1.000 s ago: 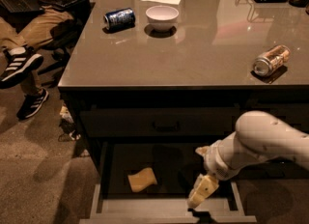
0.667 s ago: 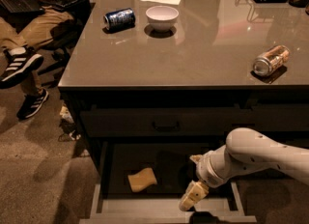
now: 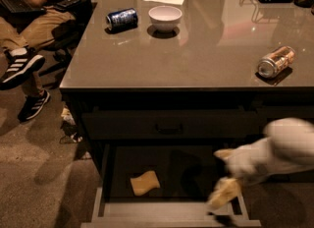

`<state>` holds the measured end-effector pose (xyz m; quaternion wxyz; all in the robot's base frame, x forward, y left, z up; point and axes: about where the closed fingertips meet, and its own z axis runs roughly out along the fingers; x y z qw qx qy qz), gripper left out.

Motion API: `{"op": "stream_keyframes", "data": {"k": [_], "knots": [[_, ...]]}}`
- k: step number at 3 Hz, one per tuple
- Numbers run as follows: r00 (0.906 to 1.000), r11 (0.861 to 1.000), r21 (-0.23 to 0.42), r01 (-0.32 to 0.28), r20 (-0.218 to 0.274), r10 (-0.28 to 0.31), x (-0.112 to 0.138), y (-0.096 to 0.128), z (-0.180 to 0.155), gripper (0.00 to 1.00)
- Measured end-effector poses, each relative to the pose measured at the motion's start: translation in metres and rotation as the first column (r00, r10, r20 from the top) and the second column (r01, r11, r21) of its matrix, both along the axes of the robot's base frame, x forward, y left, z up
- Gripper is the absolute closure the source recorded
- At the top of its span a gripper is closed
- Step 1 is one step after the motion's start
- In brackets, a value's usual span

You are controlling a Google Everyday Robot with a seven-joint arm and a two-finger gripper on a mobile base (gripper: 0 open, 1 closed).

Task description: Pick sponge from middle drawer and place on counter

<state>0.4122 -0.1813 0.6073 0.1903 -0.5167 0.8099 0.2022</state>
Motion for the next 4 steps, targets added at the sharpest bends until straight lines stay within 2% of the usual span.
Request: {"op": "stream_keyframes", "data": {"k": [1, 2, 3, 4], "knots": [[0.9777, 0.987, -0.001, 0.160, 0.137, -0.159, -0.027, -0.139, 0.096, 0.00], [0.9708, 0.986, -0.038, 0.164, 0.184, -0.154, -0.044, -0.187, 0.126, 0.00], [0.9705, 0.986, -0.032, 0.162, 0.186, -0.154, -0.043, -0.184, 0.120, 0.00], [0.9802, 0.997, 0.038, 0.070, 0.183, -0.076, -0.026, -0.139, 0.081, 0.00]]}}
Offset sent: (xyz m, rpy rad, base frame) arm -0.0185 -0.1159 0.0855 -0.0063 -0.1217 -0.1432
